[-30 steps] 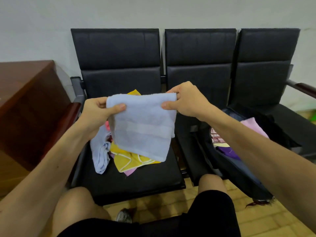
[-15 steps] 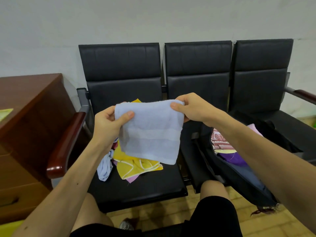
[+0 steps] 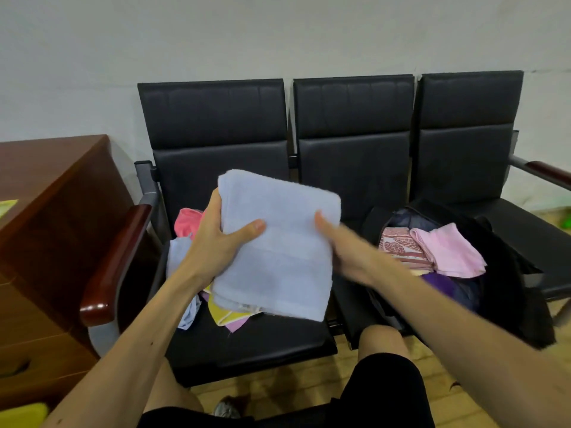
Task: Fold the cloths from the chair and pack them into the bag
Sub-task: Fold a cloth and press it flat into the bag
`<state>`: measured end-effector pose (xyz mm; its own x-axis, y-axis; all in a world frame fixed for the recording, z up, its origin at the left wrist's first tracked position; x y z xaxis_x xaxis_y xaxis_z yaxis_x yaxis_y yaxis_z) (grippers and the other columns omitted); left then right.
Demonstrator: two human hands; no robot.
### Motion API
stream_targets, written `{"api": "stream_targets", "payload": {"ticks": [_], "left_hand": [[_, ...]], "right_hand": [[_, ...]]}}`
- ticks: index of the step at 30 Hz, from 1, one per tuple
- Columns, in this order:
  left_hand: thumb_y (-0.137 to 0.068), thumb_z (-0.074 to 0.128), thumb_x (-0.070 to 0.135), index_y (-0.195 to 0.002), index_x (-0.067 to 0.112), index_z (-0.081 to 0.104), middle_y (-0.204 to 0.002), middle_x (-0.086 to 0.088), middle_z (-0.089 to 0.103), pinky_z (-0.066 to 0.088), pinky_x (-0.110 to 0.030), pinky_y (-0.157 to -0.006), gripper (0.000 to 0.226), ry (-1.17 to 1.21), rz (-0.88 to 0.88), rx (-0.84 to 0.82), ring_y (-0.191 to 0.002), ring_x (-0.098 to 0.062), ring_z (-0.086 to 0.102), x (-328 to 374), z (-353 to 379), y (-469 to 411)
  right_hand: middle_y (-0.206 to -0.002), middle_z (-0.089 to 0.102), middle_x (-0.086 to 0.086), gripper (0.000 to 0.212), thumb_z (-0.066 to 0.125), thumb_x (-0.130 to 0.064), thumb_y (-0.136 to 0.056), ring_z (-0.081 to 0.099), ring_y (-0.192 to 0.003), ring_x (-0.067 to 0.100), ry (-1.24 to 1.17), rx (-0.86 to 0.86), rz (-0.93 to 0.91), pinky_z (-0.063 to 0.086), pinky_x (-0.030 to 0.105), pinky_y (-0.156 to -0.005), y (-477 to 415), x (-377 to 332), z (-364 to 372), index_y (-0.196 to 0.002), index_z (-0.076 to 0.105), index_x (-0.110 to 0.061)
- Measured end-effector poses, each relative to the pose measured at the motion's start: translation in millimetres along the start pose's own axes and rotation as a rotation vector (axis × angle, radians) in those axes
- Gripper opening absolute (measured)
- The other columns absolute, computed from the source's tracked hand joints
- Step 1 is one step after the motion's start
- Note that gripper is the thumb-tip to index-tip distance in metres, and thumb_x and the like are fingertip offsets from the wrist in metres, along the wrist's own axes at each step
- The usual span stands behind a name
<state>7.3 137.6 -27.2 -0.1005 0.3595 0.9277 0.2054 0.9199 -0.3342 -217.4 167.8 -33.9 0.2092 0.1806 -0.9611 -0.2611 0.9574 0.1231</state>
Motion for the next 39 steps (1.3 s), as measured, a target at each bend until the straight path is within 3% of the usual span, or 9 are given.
{"api": "stream_targets", "payload": {"ticks": [4, 7, 10, 16, 19, 22, 25, 32, 39], "left_hand": [[-0.079, 0.080, 0.038, -0.129, 0.044, 0.045, -0.124, 0.014, 0.059, 0.053, -0.037, -0.092, 0.061, -0.016, -0.203, 0.020, -0.114, -0.009, 0.060, -39, 0, 4], [-0.076, 0.082, 0.040, -0.130, 0.044, 0.045, -0.124, 0.015, 0.060, 0.056, -0.033, -0.085, 0.066, 0.033, -0.392, 0.008, -0.115, -0.014, 0.061, -76, 7, 20], [-0.084, 0.076, 0.019, -0.120, 0.045, 0.047, -0.120, 0.012, 0.062, 0.058, -0.024, -0.067, 0.053, 0.181, -0.484, -0.027, -0.102, -0.008, 0.068, -95, 32, 26], [-0.084, 0.076, 0.012, -0.131, 0.040, 0.042, -0.122, 0.006, 0.065, 0.060, -0.029, -0.073, 0.065, 0.245, -0.573, -0.186, -0.099, -0.009, 0.071, -120, 111, 10], [-0.078, 0.082, 0.012, -0.130, 0.034, 0.043, -0.126, -0.001, 0.065, 0.059, -0.029, -0.078, 0.068, 0.189, -0.573, -0.270, -0.104, -0.010, 0.069, -136, 165, -8], [-0.078, 0.084, 0.013, -0.138, 0.033, 0.031, -0.130, 0.005, 0.061, 0.058, -0.026, -0.081, 0.083, 0.169, -0.555, -0.382, -0.109, -0.004, 0.066, -149, 222, -26], [-0.079, 0.083, 0.012, -0.146, 0.035, 0.016, -0.136, 0.011, 0.053, 0.055, -0.020, -0.086, 0.098, 0.119, -0.517, -0.504, -0.117, 0.004, 0.058, -160, 278, -46], [-0.076, 0.085, 0.020, -0.152, 0.038, -0.002, -0.145, 0.016, 0.039, 0.045, -0.037, -0.108, 0.117, 0.023, -0.486, -0.590, -0.134, -0.008, 0.042, -195, 371, -130], [-0.084, 0.079, 0.020, -0.150, 0.036, -0.028, -0.159, 0.000, 0.023, 0.038, -0.028, -0.098, 0.126, -0.230, -0.524, -0.657, -0.140, -0.022, 0.034, -241, 413, -194]], "right_hand": [[-0.121, 0.071, 0.006, 0.048, 0.075, -0.022, -0.085, 0.068, -0.112, 0.023, -0.042, 0.076, 0.075, 0.055, 0.040, -0.095, 5, 66, 10, -0.129, 0.061, -0.009], [-0.120, 0.071, 0.008, 0.040, 0.072, -0.024, -0.090, 0.069, -0.108, 0.022, 0.008, 0.232, 0.086, 0.057, 0.037, -0.092, -1, 85, -4, -0.126, 0.062, -0.008], [-0.120, 0.070, 0.007, 0.037, 0.069, -0.026, -0.093, 0.068, -0.107, 0.022, 0.090, 0.294, 0.112, 0.057, 0.038, -0.092, -8, 99, -31, -0.126, 0.061, -0.011], [-0.118, 0.069, 0.007, 0.032, 0.065, -0.024, -0.095, 0.067, -0.105, 0.023, 0.186, 0.452, 0.164, 0.056, 0.040, -0.091, 1, 106, -114, -0.125, 0.060, -0.014], [-0.111, 0.067, -0.002, 0.027, 0.063, -0.024, -0.096, 0.065, -0.100, 0.016, 0.237, 0.512, 0.188, 0.054, 0.030, -0.082, 13, 109, -168, -0.122, 0.056, -0.018], [-0.123, 0.065, 0.001, 0.044, 0.069, -0.030, -0.092, 0.063, -0.110, 0.019, 0.374, 0.561, 0.222, 0.053, 0.040, -0.096, 24, 111, -229, -0.131, 0.056, -0.014], [-0.122, 0.068, 0.001, 0.042, 0.070, -0.028, -0.091, 0.065, -0.109, 0.019, 0.448, 0.568, 0.273, 0.054, 0.038, -0.096, 27, 102, -291, -0.129, 0.059, -0.015], [-0.131, 0.058, 0.002, 0.052, 0.068, -0.026, -0.093, 0.053, -0.120, 0.021, 0.691, 0.641, 0.267, 0.038, 0.028, -0.099, -28, 68, -411, -0.140, 0.050, -0.013], [-0.138, 0.056, 0.010, 0.057, 0.064, -0.030, -0.095, 0.051, -0.126, 0.029, 0.857, 0.683, 0.317, 0.034, 0.029, -0.101, -90, 86, -469, -0.145, 0.043, -0.013]]}}
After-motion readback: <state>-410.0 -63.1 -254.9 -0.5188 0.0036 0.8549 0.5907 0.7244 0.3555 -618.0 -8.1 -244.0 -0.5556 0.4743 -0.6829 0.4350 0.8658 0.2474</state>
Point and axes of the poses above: each hand's wrist, its own y-axis away from the middle knuckle, its own z-axis out of the palm, x = y × z, the point moved 1 cm from there along -y, towards the middle knuckle
